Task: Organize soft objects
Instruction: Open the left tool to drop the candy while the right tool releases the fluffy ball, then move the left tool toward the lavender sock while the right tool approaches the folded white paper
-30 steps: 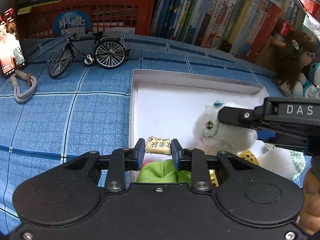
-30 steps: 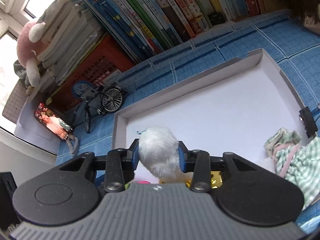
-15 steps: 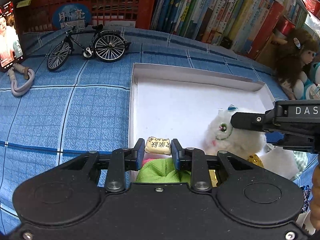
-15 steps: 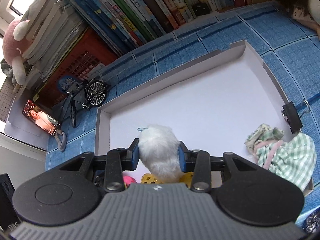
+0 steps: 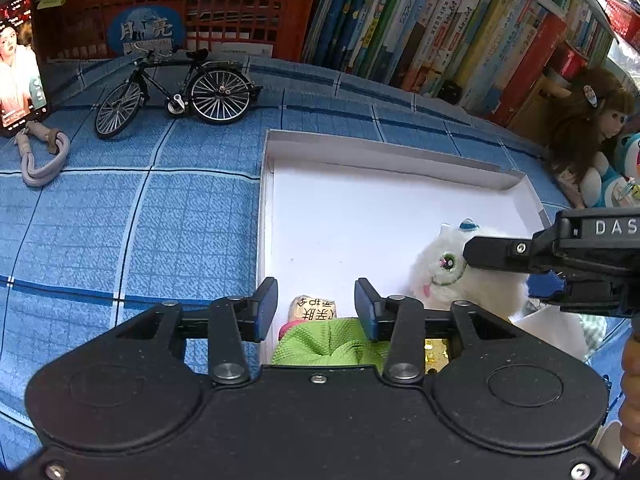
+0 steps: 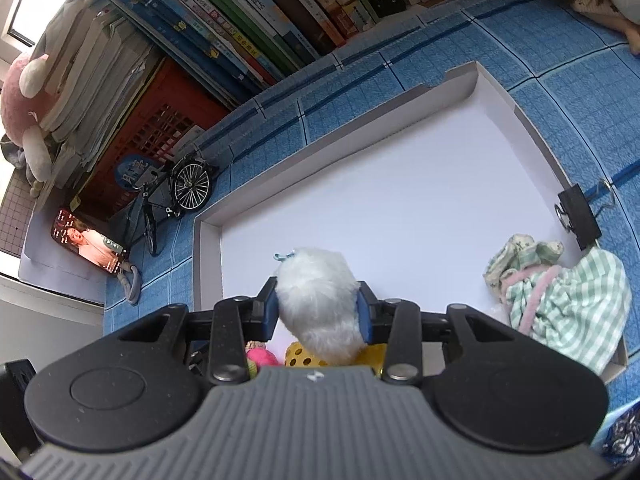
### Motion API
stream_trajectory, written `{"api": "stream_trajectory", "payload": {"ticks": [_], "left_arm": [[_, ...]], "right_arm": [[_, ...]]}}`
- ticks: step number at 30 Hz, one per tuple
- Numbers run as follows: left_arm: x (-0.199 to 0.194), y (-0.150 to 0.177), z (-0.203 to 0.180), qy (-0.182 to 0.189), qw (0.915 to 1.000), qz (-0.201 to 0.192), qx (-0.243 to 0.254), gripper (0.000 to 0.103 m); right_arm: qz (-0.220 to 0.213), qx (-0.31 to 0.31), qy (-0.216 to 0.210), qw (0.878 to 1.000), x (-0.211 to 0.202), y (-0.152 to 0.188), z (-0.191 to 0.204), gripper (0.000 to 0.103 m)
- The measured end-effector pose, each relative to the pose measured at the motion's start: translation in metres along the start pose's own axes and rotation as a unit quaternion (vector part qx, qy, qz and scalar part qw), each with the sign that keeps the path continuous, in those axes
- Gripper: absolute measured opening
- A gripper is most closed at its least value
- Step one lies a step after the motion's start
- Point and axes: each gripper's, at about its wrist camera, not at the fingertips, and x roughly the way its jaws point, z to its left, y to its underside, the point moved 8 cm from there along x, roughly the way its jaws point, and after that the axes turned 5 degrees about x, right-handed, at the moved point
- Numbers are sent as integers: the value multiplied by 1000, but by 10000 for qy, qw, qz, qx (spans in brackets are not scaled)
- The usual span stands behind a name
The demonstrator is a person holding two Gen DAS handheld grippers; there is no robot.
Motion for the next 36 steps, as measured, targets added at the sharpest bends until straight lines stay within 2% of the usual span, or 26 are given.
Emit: {"api": "stream_trajectory", "payload": {"ticks": [16, 19, 26, 36], "left_arm": [[-54, 1, -11, -29, 9993, -379, 32, 52], [-70, 5, -17, 28, 9986, -509, 103, 56], [-109, 23, -36, 180, 9957, -821, 381, 62], [-157, 62, -53, 337, 9884, -1299, 716, 68]], "right_arm": [[14, -241, -172, 9996, -34, 21, 5, 55], [-120, -583, -179, 9981, -49, 29, 11, 63], [-562, -1588, -120, 9856, -87, 55, 23, 69], [-935, -2389, -334, 9660, -128, 94, 27, 80]]}}
